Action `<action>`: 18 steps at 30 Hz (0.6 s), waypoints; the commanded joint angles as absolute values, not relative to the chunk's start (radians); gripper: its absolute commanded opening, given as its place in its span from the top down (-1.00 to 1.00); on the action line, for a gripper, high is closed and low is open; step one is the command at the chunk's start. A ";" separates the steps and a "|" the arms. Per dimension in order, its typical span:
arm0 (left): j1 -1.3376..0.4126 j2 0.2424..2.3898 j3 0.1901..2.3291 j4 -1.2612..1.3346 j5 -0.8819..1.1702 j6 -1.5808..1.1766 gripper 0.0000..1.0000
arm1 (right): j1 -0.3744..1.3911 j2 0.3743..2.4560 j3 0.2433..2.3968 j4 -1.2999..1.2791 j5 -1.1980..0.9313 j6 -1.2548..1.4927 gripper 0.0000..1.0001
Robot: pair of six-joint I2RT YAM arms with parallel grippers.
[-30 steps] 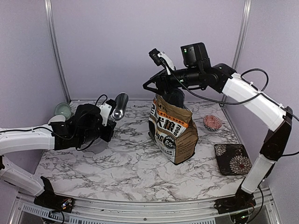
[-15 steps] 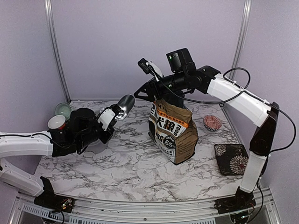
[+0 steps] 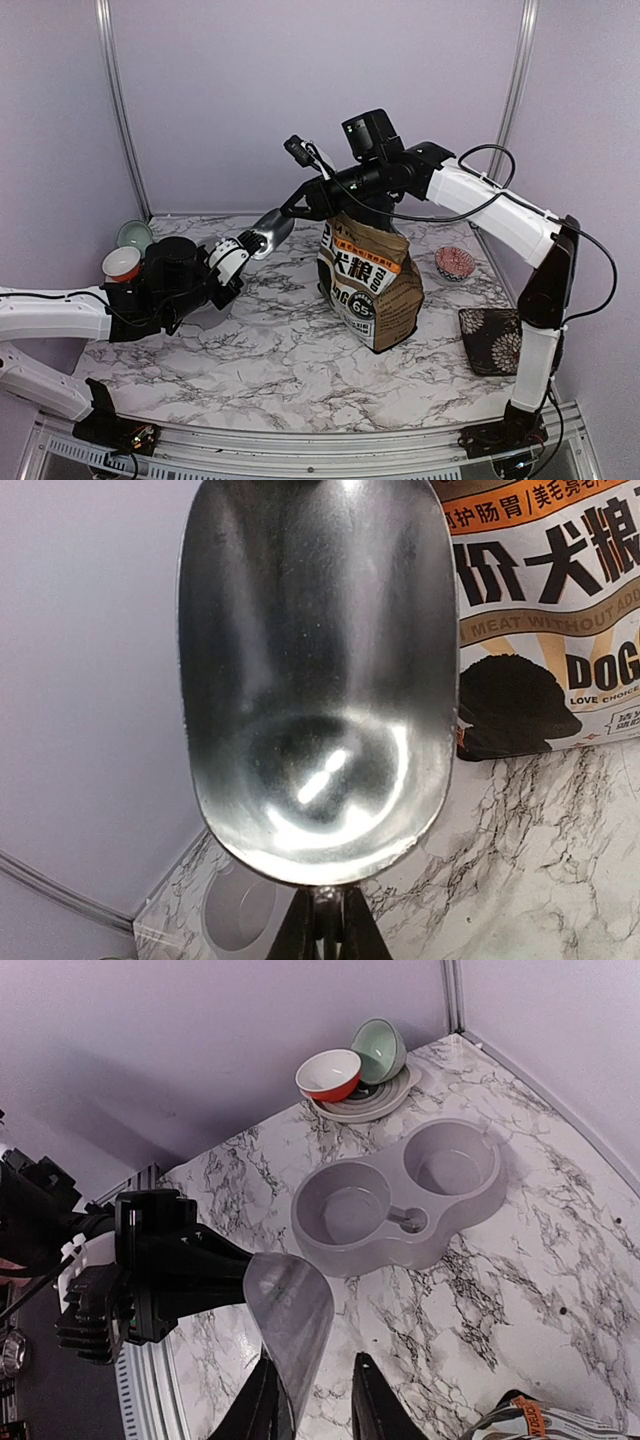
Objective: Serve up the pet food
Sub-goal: Pass from the left arm to the right
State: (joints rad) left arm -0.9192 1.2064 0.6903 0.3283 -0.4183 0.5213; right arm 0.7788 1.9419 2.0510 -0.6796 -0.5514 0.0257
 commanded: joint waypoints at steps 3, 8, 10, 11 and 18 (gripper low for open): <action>-0.941 1.230 0.698 0.398 -0.471 0.580 1.00 | 0.784 1.984 2.108 -0.759 -0.581 0.033 0.58; -0.948 1.235 0.704 0.403 -0.470 0.592 1.00 | 0.784 2.017 2.175 -0.844 -0.572 -0.001 0.62; -0.949 1.236 0.706 0.403 -0.470 0.593 1.00 | 0.785 2.026 2.192 -0.878 -0.571 -0.014 0.62; -0.950 1.236 0.707 0.403 -0.471 0.594 1.00 | 0.784 2.031 2.202 -0.896 -0.571 -0.022 0.62; -0.962 1.226 0.704 0.403 -0.494 0.614 1.00 | 0.784 2.012 2.187 -0.931 -0.547 -0.066 0.49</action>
State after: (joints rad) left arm -0.9485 1.2301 0.6903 0.3508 -0.4751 0.5922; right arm 0.7788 2.0075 2.1780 -0.8520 -0.5686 -0.0311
